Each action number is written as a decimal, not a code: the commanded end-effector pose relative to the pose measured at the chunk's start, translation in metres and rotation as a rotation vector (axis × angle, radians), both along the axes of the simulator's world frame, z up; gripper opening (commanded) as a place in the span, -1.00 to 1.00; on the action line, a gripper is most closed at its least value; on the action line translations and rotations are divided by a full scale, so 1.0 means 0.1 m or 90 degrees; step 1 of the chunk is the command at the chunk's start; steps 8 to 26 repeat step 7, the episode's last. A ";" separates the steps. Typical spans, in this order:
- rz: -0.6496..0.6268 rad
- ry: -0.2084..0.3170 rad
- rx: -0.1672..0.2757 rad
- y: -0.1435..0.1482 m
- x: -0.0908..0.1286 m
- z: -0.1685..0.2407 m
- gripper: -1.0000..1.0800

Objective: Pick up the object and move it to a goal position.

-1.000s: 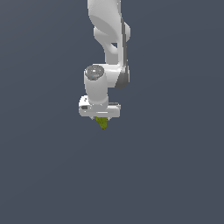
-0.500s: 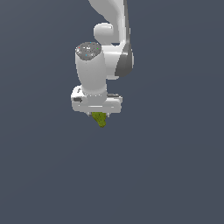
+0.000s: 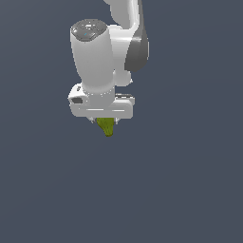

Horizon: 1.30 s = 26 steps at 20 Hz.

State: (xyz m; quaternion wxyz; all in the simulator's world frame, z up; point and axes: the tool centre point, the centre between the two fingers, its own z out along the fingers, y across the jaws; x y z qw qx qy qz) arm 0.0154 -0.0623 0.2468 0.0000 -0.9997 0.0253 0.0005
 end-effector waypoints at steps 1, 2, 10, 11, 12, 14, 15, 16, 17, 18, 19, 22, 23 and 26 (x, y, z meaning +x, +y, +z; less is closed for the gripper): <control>0.000 -0.001 0.000 0.00 0.04 0.09 -1.00; 0.000 -0.001 0.000 0.00 0.06 0.11 -1.00; 0.000 -0.001 0.000 0.00 0.08 0.15 -1.00; 0.000 -0.001 0.000 0.00 0.08 0.15 -1.00; 0.000 -0.001 0.000 0.00 0.08 0.15 -1.00; 0.000 -0.001 0.000 0.00 0.08 0.15 -1.00; 0.000 -0.001 0.000 0.00 0.08 0.15 -1.00; 0.000 -0.001 0.000 0.00 0.08 0.15 -1.00; 0.000 -0.001 0.000 0.00 0.08 0.15 -1.00; 0.000 -0.001 0.000 0.00 0.08 0.15 -1.00; 0.000 -0.001 0.000 0.00 0.08 0.15 -1.00; 0.000 -0.001 0.000 0.00 0.08 0.15 -1.00; 0.000 -0.001 0.000 0.00 0.08 0.15 -1.00; 0.000 -0.001 0.000 0.00 0.08 0.15 -1.00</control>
